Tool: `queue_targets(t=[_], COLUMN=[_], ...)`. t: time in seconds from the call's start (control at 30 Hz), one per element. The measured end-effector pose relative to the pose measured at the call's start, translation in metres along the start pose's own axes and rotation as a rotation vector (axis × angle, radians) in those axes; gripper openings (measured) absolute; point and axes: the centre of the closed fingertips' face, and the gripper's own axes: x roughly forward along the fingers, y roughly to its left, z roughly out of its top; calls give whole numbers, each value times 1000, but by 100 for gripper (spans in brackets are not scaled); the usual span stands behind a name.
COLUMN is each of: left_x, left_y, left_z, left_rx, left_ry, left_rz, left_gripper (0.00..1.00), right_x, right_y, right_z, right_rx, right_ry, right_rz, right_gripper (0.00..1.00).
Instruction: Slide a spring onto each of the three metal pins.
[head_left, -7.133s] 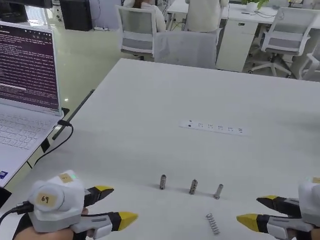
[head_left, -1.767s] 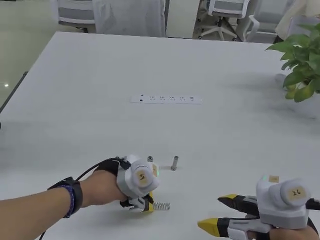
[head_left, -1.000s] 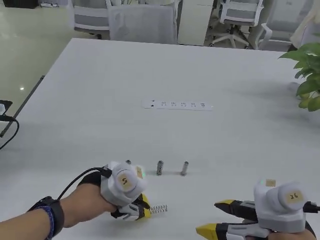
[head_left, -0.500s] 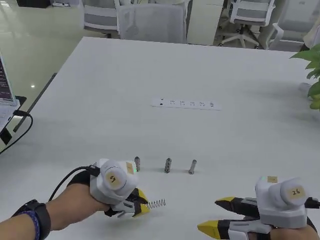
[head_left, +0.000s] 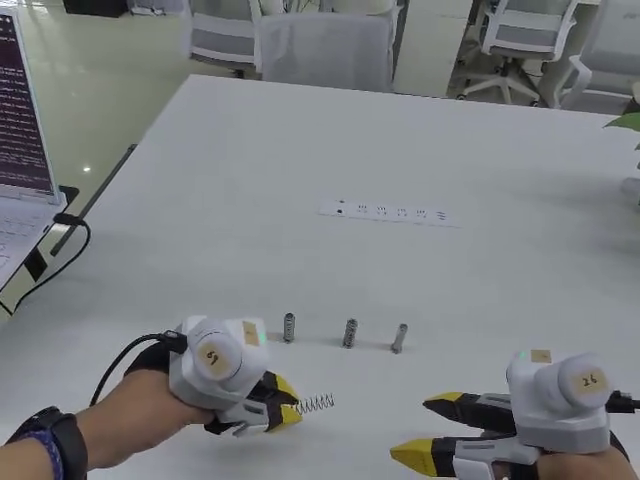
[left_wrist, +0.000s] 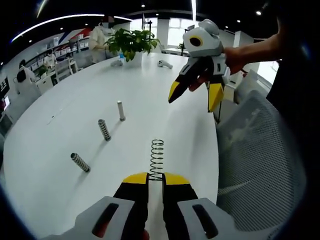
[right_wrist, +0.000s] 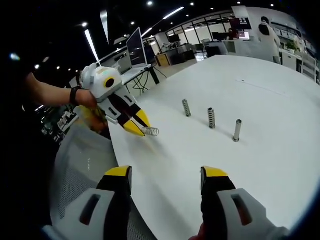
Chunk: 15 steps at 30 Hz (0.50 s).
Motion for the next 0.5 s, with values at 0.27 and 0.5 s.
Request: queue_targets(t=[0.27,0.5], left_x=[-6,-7], left_y=[-3,-9], left_z=[3,6], left_rx=[-4,-3], left_ry=[-19,-32], left_rz=[12,10], left_gripper=[2,2], right_x=[9,16], right_y=[11,17], right_z=[7,11], right_rx=[-22,-32], right_ry=[0,-3], right_rz=[41,75], right_gripper=[52,49])
